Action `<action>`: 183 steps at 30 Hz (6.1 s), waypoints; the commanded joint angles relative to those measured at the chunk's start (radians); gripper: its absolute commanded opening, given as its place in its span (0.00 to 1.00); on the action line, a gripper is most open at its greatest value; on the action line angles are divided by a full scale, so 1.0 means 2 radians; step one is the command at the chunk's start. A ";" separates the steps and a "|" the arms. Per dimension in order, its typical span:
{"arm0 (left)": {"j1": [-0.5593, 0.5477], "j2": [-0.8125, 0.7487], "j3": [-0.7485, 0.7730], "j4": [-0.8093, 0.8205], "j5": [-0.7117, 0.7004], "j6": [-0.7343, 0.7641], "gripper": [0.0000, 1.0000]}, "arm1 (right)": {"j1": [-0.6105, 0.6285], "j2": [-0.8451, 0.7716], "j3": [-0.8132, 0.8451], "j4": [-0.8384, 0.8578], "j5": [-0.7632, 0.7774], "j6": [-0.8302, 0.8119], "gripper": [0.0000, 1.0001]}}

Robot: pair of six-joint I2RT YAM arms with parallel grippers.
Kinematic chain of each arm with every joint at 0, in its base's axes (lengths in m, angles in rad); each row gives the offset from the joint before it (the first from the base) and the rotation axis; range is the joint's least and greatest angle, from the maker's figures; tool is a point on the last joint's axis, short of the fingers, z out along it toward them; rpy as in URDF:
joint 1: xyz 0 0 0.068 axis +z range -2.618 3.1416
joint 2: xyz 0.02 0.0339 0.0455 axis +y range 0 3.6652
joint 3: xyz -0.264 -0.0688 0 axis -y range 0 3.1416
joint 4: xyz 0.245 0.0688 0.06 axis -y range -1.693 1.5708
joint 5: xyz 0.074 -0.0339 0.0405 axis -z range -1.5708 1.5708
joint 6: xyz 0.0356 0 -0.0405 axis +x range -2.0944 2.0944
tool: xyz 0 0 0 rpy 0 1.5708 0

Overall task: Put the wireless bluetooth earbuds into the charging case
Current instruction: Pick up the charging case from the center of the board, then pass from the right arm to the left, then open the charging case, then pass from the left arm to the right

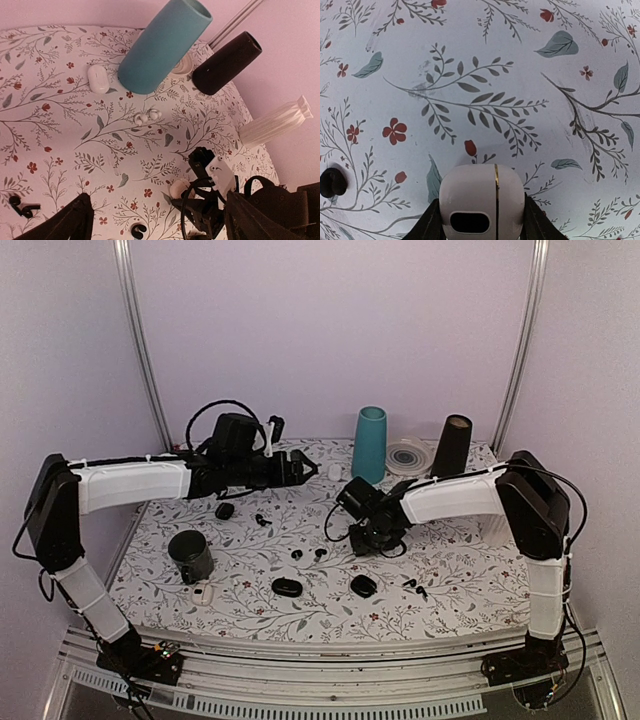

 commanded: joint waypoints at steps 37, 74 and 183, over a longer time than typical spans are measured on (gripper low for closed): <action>0.007 0.066 0.015 0.120 0.316 -0.106 0.57 | 0.003 -0.236 -0.158 0.342 -0.127 -0.250 0.23; 0.000 0.097 0.014 0.178 0.349 -0.116 0.00 | 0.005 -0.216 -0.104 0.269 -0.167 -0.290 0.62; -0.020 -0.069 -0.077 0.401 0.377 -0.018 0.00 | -0.073 -0.347 -0.163 0.453 -0.436 -0.076 0.75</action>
